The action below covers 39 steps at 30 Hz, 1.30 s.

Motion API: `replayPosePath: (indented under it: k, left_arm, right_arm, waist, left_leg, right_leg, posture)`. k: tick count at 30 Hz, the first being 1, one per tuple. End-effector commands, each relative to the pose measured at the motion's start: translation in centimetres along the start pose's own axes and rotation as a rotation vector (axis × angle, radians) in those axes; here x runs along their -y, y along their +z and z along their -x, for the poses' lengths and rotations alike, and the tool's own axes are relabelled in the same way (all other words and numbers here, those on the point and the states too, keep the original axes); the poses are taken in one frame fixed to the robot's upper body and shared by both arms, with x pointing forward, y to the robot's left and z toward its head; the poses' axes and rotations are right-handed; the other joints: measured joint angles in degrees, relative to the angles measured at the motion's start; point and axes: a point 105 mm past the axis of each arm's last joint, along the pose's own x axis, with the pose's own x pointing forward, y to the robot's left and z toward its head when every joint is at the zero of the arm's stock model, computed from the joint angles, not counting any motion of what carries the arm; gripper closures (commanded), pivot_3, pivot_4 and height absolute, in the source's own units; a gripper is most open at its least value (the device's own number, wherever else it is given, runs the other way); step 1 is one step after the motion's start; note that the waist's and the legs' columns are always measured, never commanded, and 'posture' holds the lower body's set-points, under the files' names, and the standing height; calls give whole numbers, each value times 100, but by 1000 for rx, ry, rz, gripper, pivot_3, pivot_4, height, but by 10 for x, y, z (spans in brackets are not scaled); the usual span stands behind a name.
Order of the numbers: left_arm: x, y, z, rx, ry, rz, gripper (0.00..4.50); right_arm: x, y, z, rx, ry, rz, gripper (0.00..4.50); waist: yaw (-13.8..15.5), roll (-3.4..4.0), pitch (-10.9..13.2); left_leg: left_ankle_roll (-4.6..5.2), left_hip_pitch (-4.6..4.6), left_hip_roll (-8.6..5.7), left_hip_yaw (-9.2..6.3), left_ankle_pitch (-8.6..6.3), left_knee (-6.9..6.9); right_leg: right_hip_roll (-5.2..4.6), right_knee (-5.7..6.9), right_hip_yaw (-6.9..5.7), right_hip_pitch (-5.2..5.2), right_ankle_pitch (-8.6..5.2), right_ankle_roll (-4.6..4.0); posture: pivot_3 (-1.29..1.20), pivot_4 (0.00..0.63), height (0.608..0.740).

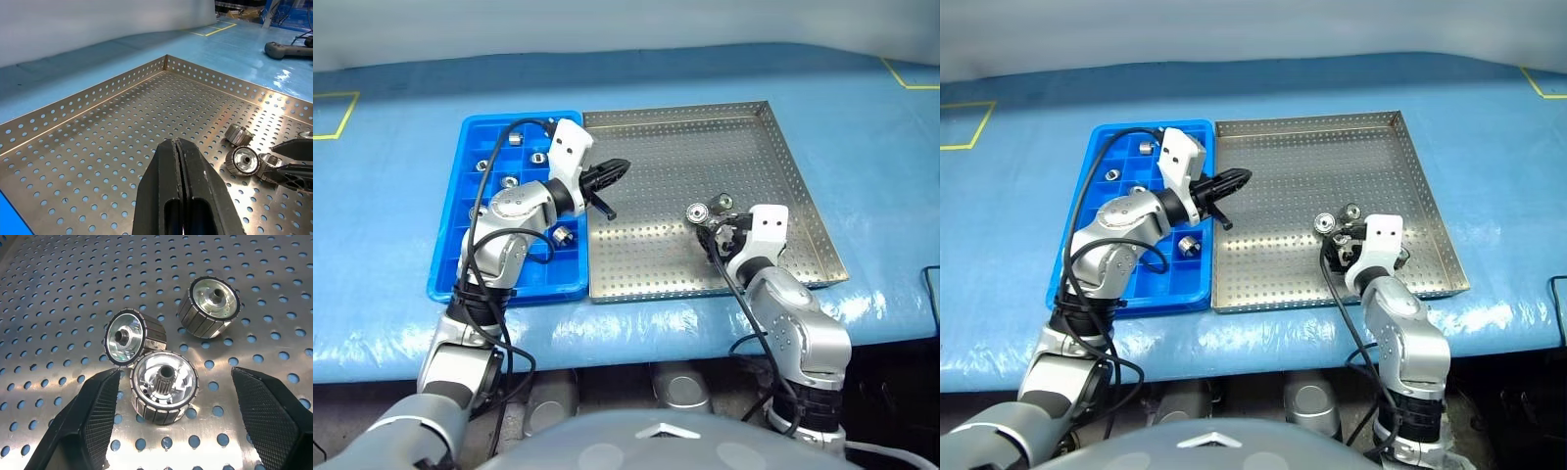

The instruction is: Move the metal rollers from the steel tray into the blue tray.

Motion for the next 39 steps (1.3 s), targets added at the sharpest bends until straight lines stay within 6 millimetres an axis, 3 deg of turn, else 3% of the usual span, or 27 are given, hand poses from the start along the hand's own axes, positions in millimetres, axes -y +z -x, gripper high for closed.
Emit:
replayPosePath:
  k: [1,3,8,15,21,26,34,37,39]
  left_arm:
    - [0,11,3,35,7,-37,4474]
    - [-1,11,3,34,10,-41,4474]
    - [-2,12,4,35,14,-41,4474]
    - [9,18,2,129,-47,-49,4474]
    - [46,14,20,152,-354,-63,4474]
    - [57,19,26,153,-475,-109,4474]
    - [58,35,31,234,-505,-35,4487]
    - [56,32,33,214,-488,-70,3934]
    - [52,32,34,207,-459,-79,3229]
  right_arm:
    - [-1,8,-2,38,11,-7,830]
    - [1,7,-3,31,5,-16,1233]
    - [-1,7,-2,32,11,-4,2768]
    - [-13,30,13,135,86,28,2807]
    - [-62,67,51,286,434,105,2807]
    - [-96,68,77,303,687,190,2807]
    - [-88,60,66,258,632,168,2807]
    - [-83,59,60,248,595,155,2807]
    - [-81,60,59,247,583,153,2807]
  waist:
    - [5,0,0]
    - [5,0,0]
    - [8,0,0]
    - [3,1,0]
    - [-11,3,0]
    - [-6,2,0]
    - [-11,1,0]
    - [-8,1,0]
    - [-3,1,0]
  left_leg:
    - [0,0,0,0,0,0]
    - [0,-1,0,0,0,-1]
    - [0,0,0,0,0,0]
    - [0,-3,-1,0,0,-2]
    - [0,-1,3,2,0,-4]
    - [0,1,3,3,0,3]
    - [1,0,4,3,-1,1]
    - [1,0,5,2,-1,2]
    - [1,1,5,2,-1,2]
  right_leg:
    - [0,0,0,0,0,0]
    - [0,-1,0,0,0,0]
    - [0,0,0,0,0,0]
    - [-1,-1,1,-3,0,0]
    - [3,0,3,-4,-1,-1]
    - [3,-2,2,3,-1,0]
    - [3,-3,2,1,-1,0]
    - [4,-3,2,1,-1,0]
    - [4,-3,2,2,-1,0]
  posture:
    - [-189,150,740]
    - [-185,150,740]
    - [-184,150,740]
    - [-190,150,740]
    - [-198,150,740]
    - [-202,150,740]
    - [-208,150,740]
    - [-207,150,740]
    - [-201,150,740]
